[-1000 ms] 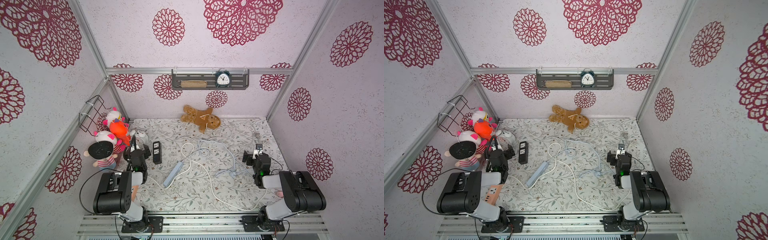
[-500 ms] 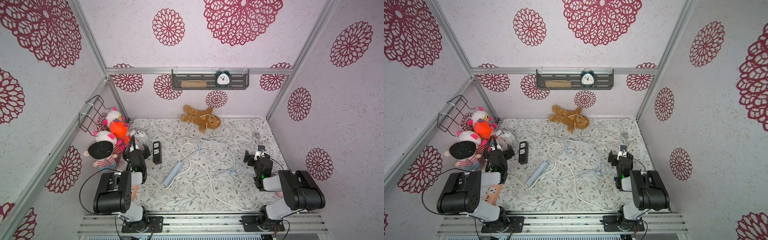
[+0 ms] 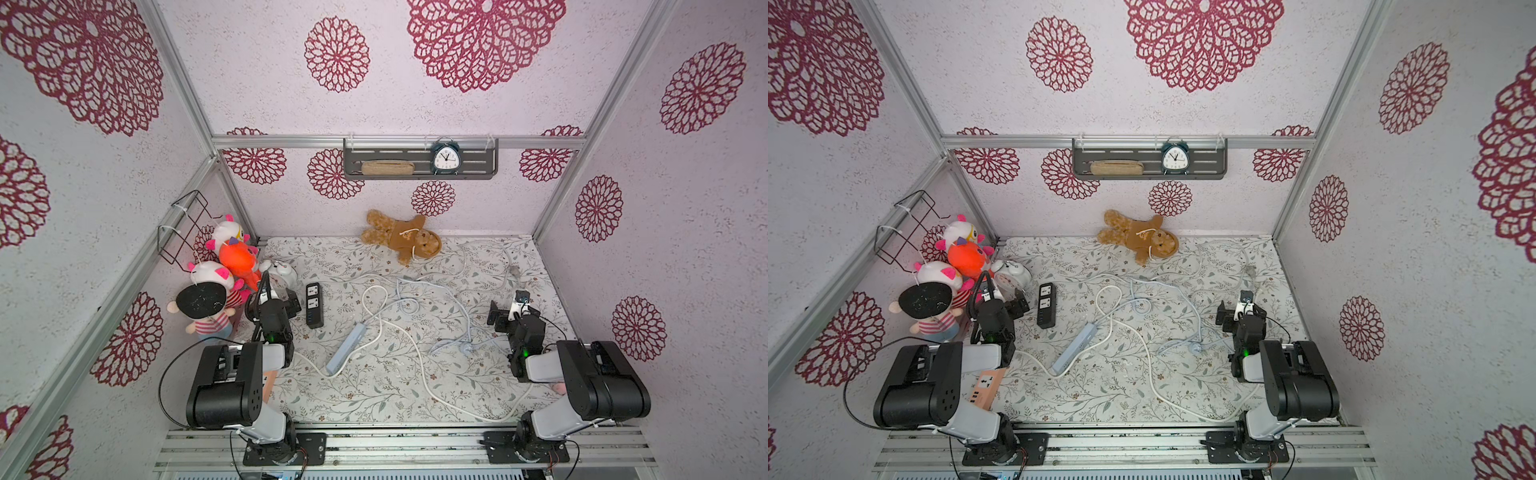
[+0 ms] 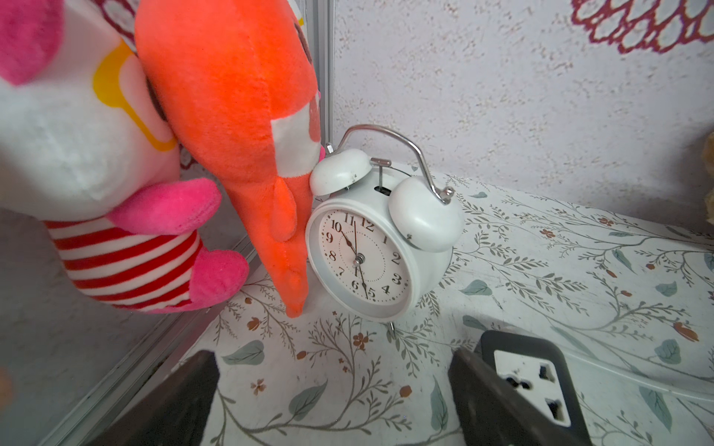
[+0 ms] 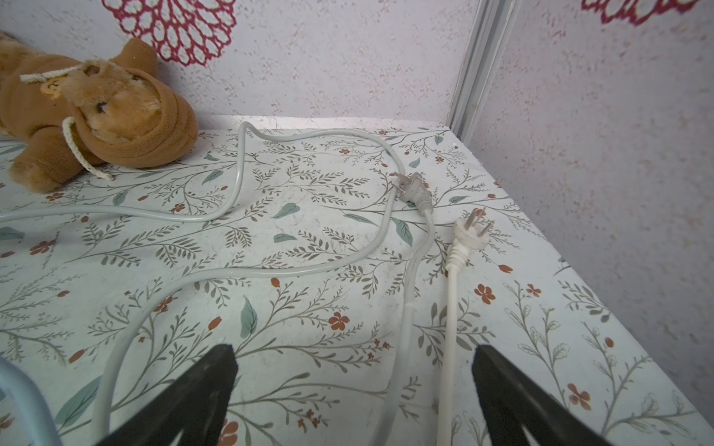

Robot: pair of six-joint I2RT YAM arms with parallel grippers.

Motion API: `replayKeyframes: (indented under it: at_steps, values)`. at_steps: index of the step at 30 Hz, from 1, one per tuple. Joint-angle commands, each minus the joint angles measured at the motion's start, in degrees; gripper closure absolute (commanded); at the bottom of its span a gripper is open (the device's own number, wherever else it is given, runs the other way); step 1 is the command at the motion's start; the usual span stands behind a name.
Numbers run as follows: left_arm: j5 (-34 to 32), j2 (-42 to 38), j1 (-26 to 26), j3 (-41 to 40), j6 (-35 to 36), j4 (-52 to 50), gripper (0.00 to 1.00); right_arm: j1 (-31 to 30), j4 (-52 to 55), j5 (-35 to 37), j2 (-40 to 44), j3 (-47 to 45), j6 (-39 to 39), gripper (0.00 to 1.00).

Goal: Unwrap the cord wrapped around the power strip
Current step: Reset both arms

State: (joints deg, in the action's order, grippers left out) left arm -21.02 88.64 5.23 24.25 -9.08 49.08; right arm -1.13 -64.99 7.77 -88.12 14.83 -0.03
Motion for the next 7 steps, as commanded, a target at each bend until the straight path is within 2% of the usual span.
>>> replayKeyframes:
  at_steps: [1,7]
  values:
    - [0.5,0.3,0.4,-0.4,0.0,1.7,0.03,-0.8,-2.5,1.8,0.2,0.2,-0.2,0.01]
    - [0.5,0.3,0.4,-0.4,0.0,1.7,0.03,-0.8,-2.7,3.9,0.3,0.2,0.5,0.01]
